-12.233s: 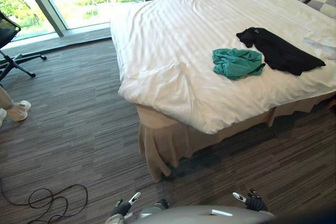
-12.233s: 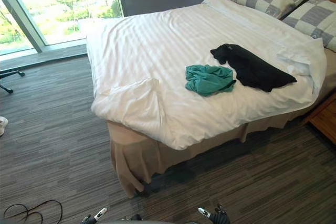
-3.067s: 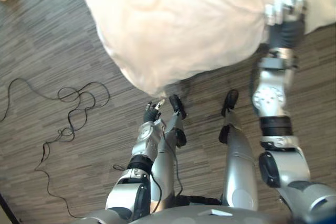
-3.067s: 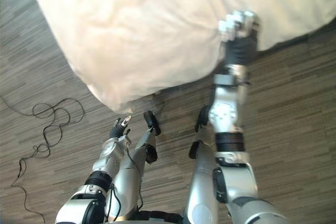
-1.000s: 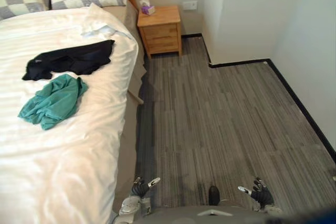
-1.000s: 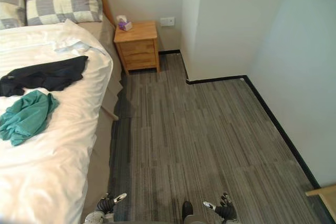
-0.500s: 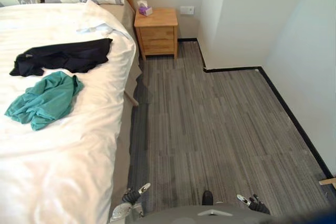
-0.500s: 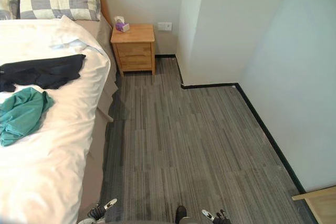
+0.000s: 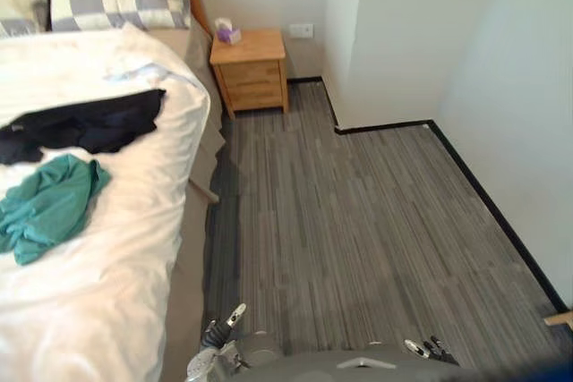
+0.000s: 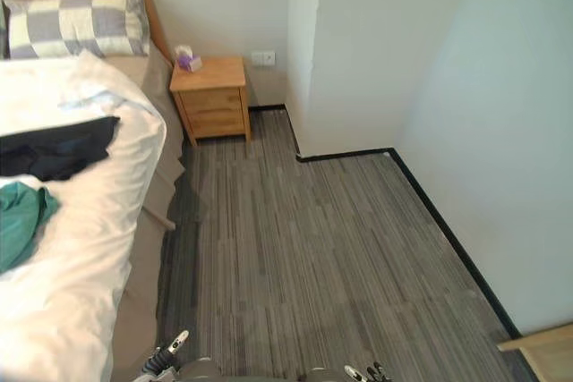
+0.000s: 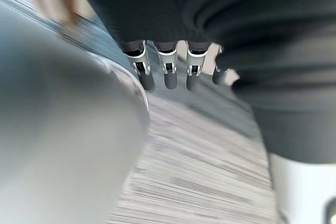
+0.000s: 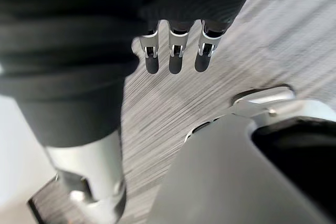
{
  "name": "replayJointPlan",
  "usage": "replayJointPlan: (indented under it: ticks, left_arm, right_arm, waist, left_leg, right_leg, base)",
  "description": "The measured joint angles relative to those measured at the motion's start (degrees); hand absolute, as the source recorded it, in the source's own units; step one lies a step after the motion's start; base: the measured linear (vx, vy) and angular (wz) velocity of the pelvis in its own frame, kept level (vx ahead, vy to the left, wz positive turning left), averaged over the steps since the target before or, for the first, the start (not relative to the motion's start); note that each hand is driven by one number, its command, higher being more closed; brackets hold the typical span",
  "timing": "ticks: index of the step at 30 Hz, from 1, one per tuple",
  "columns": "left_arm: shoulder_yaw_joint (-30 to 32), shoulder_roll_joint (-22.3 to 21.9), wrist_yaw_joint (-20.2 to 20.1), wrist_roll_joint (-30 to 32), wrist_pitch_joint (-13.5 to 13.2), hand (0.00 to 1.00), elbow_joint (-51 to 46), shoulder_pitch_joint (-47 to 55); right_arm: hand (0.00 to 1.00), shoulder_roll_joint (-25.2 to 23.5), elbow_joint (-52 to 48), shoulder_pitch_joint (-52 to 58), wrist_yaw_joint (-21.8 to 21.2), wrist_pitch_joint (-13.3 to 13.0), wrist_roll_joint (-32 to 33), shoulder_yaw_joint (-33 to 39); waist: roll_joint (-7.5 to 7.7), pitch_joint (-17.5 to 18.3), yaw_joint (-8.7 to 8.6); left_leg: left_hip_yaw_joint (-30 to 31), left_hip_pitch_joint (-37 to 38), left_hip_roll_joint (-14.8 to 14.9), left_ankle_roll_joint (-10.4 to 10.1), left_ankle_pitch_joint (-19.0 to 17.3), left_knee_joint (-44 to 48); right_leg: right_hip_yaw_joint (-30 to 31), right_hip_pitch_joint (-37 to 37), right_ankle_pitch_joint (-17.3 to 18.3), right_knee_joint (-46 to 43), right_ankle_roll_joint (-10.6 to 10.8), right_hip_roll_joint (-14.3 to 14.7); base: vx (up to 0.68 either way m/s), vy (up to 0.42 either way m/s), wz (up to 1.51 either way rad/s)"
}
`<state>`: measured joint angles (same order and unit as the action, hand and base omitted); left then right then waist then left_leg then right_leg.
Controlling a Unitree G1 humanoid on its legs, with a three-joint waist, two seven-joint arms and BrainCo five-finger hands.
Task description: Tidy the bed and pick cloth on bed and put in laundry
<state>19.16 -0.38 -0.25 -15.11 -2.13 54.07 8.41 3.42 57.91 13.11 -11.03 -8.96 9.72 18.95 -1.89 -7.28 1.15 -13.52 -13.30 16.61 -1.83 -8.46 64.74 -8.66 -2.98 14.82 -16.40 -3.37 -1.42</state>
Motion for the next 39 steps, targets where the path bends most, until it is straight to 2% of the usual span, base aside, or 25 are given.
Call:
replayJointPlan:
  ticks: [3, 4, 5, 6, 7, 9, 10, 12, 14, 15, 16, 17, 19, 21, 24, 26, 28, 29, 30, 31, 34, 36, 37, 38, 39]
  left_arm:
    - [0.06, -0.47, -1.18, 0.05, -0.05, 0.00, -1.53, 0.67]
    - [0.03, -0.48, -1.35, 0.12, 0.08, 0.00, -1.87, 0.96]
    - [-0.01, -0.78, -1.46, 0.20, 0.44, 0.00, -2.02, 1.05]
    - [0.00, -0.83, -1.47, 0.18, 0.60, 0.00, -2.01, 1.09]
    - [0.20, -0.87, -1.55, 0.03, 0.68, 0.00, -2.07, 1.08]
    - [0.14, -0.48, -1.80, -0.01, 0.70, 0.00, -2.09, 1.09]
    - [0.10, -0.50, -1.82, -0.03, 0.72, 0.00, -1.95, 0.56]
    - [0.07, -0.24, -1.85, -0.14, 0.64, 0.00, -0.79, 0.54]
    - [-0.18, 0.12, -1.89, -0.01, 0.67, 0.00, 1.18, 0.16]
    - [-1.32, 1.02, -1.90, -0.01, 0.60, 0.00, 2.22, 0.00]
    - [-2.94, 2.50, -1.93, 0.04, 0.47, 0.00, 3.11, 0.02]
    - [-3.61, 3.13, -1.93, 0.08, 0.27, 0.00, 3.48, -0.10]
    - [-4.15, 3.54, -1.89, 0.14, 0.12, 0.00, 4.91, -0.42]
    - [-5.77, 3.38, -1.85, 0.10, -0.08, 0.00, 5.77, -0.86]
    - [-7.69, 3.25, -1.85, -0.14, -0.15, 0.00, 5.96, -2.31]
    - [-7.76, 2.39, -1.87, -0.14, -0.18, 0.00, 5.72, -3.38]
    - [-7.43, 1.75, -1.86, -0.05, -0.35, 0.00, 5.64, -3.31]
    - [-7.09, 1.46, -1.79, 0.04, -0.57, 0.00, 5.70, -2.95]
    - [-6.72, 1.08, -1.80, 0.09, -0.57, 0.00, 5.91, -2.87]
    - [-5.95, -0.15, -1.92, 0.28, -0.77, 0.00, 6.21, -2.80]
    - [-5.41, -0.73, -1.54, 1.00, -1.52, 0.00, 5.87, -2.58]
    - [-4.57, -1.69, -1.00, 0.99, -1.48, 0.00, 5.76, -2.10]
    - [-2.87, -1.47, -0.90, 0.63, -1.54, 0.00, 5.64, -2.00]
    - [-2.60, -1.51, -0.86, 0.55, -1.54, 0.00, 5.63, -1.99]
    - [-0.53, -1.70, -0.81, -0.54, -1.64, 0.00, 5.62, -1.90]
  right_arm:
    - [0.00, -0.10, -0.08, -0.44, -0.05, 0.02, 0.03, -0.17]
    - [0.00, -0.21, -0.10, -1.17, -0.10, 0.04, 0.03, -0.13]
    - [0.00, -0.25, -0.11, -1.77, -0.32, 0.04, -0.15, 0.11]
    - [0.00, -0.27, -0.11, -1.86, -0.45, 0.04, -0.47, 0.21]
    - [0.00, -0.73, -0.05, -1.88, -0.69, 0.10, -0.94, 0.21]
    - [0.00, -1.71, -0.06, -1.89, -1.06, 0.06, -1.48, 0.26]
    - [0.00, -2.54, -0.22, -2.16, -1.16, -0.34, -2.51, 0.81]
    - [0.00, -2.98, -0.48, -2.09, -0.77, -0.55, -3.94, 2.12]
    - [0.00, -2.62, -0.07, -1.97, -0.06, -0.59, -6.14, 3.95]
    - [0.00, -2.46, 0.65, -1.92, 0.55, -0.91, -7.58, 4.99]
    - [0.00, -2.43, 2.15, -1.88, 1.25, -1.13, -8.82, 5.16]
    - [0.00, -2.47, 2.90, -1.91, 1.68, -1.23, -8.97, 5.11]
    - [0.00, -2.02, 3.30, -1.51, 2.45, -1.55, -8.91, 5.02]
    - [0.00, -1.73, 1.43, 0.00, 2.55, -2.80, -8.18, 3.67]
    - [0.00, -2.20, 0.43, 0.46, 2.45, -4.46, -5.22, 3.08]
    - [0.00, -2.75, 0.06, 1.18, 2.64, -4.90, -2.76, 2.90]
    - [0.00, -2.83, -0.28, 1.41, 2.63, -5.01, -1.95, 2.59]
    - [0.00, -3.00, -0.22, 1.85, 2.60, -5.01, -1.94, 2.42]
    - [0.00, -2.69, -0.25, 1.85, 2.59, -5.00, -1.95, 2.48]
    - [0.00, -1.69, -0.55, 1.12, 2.74, -5.11, -2.08, 2.78]
    - [0.00, -2.39, -0.87, 0.81, 3.10, -4.96, -2.07, 3.27]
    - [0.00, -1.91, -0.79, 0.80, 3.46, -3.96, -2.20, 3.83]
    - [0.00, -1.83, -0.74, 0.71, 3.81, -3.01, -3.22, 4.36]
    - [0.00, -1.79, -0.75, 0.70, 3.89, -2.86, -3.49, 4.37]
    - [0.00, -1.23, -0.74, 0.70, 4.45, -2.71, -5.95, 4.30]
  waist:
    - [0.31, -0.29, 0.04]
    - [0.30, -0.23, -0.14]
    - [0.14, -0.25, -0.18]
    - [0.09, -0.24, -0.15]
    - [0.80, 0.01, 0.22]
    - [1.95, 1.52, 0.95]
    - [2.37, 1.83, 1.40]
    - [2.10, 2.25, 1.37]
    - [1.71, 2.82, 1.13]
    - [2.03, 2.96, 0.55]
    - [2.67, 3.35, -0.14]
    - [3.21, 3.50, -0.17]
    - [2.96, 3.28, -0.98]
    - [1.62, 3.08, -2.01]
    - [1.54, 1.53, -3.78]
    - [1.23, 0.55, -4.60]
    - [1.25, 0.38, -4.42]
    - [0.93, -0.03, -4.07]
    - [0.36, -0.31, -4.05]
    - [-1.26, -1.22, -3.16]
    - [-0.17, -2.83, -3.98]
    - [-1.27, -2.07, -3.85]
    - [-2.10, -1.67, -3.65]
    - [-2.13, -1.66, -3.62]
    - [-2.17, -1.74, -3.80]
  left_leg:
    - [-4.18, -1.69, -3.25, -0.13, -3.90, -12.49]
    - [-8.27, -1.18, -4.74, -0.36, -3.67, -24.05]
    - [-11.71, 0.16, -6.34, -0.35, -1.97, -36.90]
    - [-12.85, 0.66, -7.08, -0.20, -0.46, -42.53]
    - [-14.47, 1.75, -8.10, 2.60, 4.67, -46.22]
    - [-17.42, 2.01, -9.69, 5.84, 1.60, -45.34]
    - [-18.42, 1.44, -9.69, 7.02, -1.09, -43.17]
    - [-18.90, 2.67, -10.49, 7.88, -3.63, -42.49]
    - [-19.15, 4.97, -11.72, 8.40, -5.15, -44.36]
    - [-18.29, 7.26, -12.70, 8.50, -5.81, -45.76]
    - [-17.23, 9.19, -14.32, 8.29, -6.58, -47.30]
    - [-16.54, 10.36, -15.17, 8.11, -7.23, -48.08]
    - [-15.42, 15.24, -16.05, 7.05, -8.60, -49.99]
    - [-14.24, 20.36, -16.00, 5.89, -8.55, -53.76]
    - [-9.98, 25.53, -14.96, 5.18, -8.40, -56.88]
    - [-5.52, 28.09, -12.63, 3.43, -9.23, -58.16]
    - [-3.34, 30.26, -10.68, 1.04, -10.43, -58.90]
    - [-2.57, 32.59, -9.08, -1.21, -11.87, -59.76]
    - [-2.51, 33.65, -8.24, -1.55, -12.12, -60.01]
    - [-3.06, 34.57, -6.74, -1.59, -10.43, -60.00]
    - [-1.35, 37.57, -6.57, -2.22, -3.92, -59.05]
    - [0.35, 36.62, -4.48, -2.60, -1.71, -54.27]
    - [3.02, 33.34, -2.74, -3.17, 1.05, -46.07]
    - [3.65, 32.24, -2.35, -3.42, 1.75, -43.82]
    - [8.17, 22.90, 0.50, -5.52, 8.12, -25.80]
  right_leg:
    - [1.68, -3.37, 1.71, 1.07, 0.75, -1.47]
    - [2.01, -4.13, 2.31, 1.81, 1.59, -2.17]
    - [2.22, -4.99, 2.81, 2.87, 2.45, -2.55]
    - [2.26, -5.70, 3.11, 3.66, 2.99, -2.68]
    - [2.68, -7.14, 3.79, 5.08, 4.04, -3.69]
    - [1.94, -8.51, 3.28, 8.33, 4.52, -6.32]
    - [1.53, -8.98, 1.12, 9.12, 5.99, -6.92]
    - [1.51, -8.67, -0.82, 6.69, 5.90, -7.94]
    - [1.49, -5.00, -0.62, -5.17, 6.19, -9.09]
    - [1.45, -1.38, -1.75, -18.08, 7.77, -9.34]
    - [1.20, 1.69, -6.60, -27.86, 9.43, -9.53]
    - [1.17, 2.95, -8.84, -32.31, 10.56, -9.63]
    - [-2.60, 8.25, -8.15, -46.27, 8.65, -11.38]
    - [-4.12, 15.24, -6.56, -50.62, 6.93, -11.73]
    - [-4.90, 21.73, -2.30, -42.40, 7.02, -10.48]
    - [-6.25, 23.50, -2.37, -27.88, 6.50, -9.60]
    - [-6.78, 24.22, -6.51, -12.02, 6.54, -9.14]
    - [-5.76, 24.01, -14.71, -2.51, 6.71, -8.12]
    - [-5.90, 23.37, -17.38, -2.74, 5.12, -7.08]
    - [-6.28, 23.43, -12.95, -6.81, 4.02, -5.77]
    - [-6.77, 24.47, -1.12, -20.69, 3.14, -8.77]
    - [-7.76, 22.87, 3.38, -22.29, 2.91, -7.76]
    - [-8.64, 20.52, 4.97, -21.16, 2.71, -6.82]
    - [-8.86, 19.93, 5.20, -20.68, 2.74, -6.65]
    - [-10.25, 14.80, 6.18, -16.11, 2.76, -4.61]
  base:
    - [0.27, 0.044, -0.27]
    - [0.31, 0.120, -0.25]
    - [0.33, 0.139, -0.20]
    - [0.38, 0.178, -0.18]
    - [0.34, 0.166, -0.15]
    - [0.52, 0.209, -0.41]
    - [0.55, 0.195, -0.50]
    - [0.55, 0.230, -0.20]
    - [0.47, 0.233, 0.09]
    - [0.41, 0.126, 0.30]
    - [0.43, 0.089, 0.32]
    - [0.51, 0.060, 0.24]
    - [0.41, 0.022, 0.18]
    - [0.37, 0.028, 0.35]
    - [0.31, -0.079, 0.84]
    - [0.38, -0.243, 1.30]
    - [0.58, -0.412, 0.88]
    - [0.57, -0.392, 0.48]
    - [0.60, -0.368, 0.20]
    - [0.57, -0.357, 0.20]
    - [0.53, -0.386, 0.30]
    - [0.56, -0.401, 0.12]
    - [0.58, -0.412, 0.08]
    - [0.45, -0.289, 0.22]
    - [0.43, -0.234, 0.15]
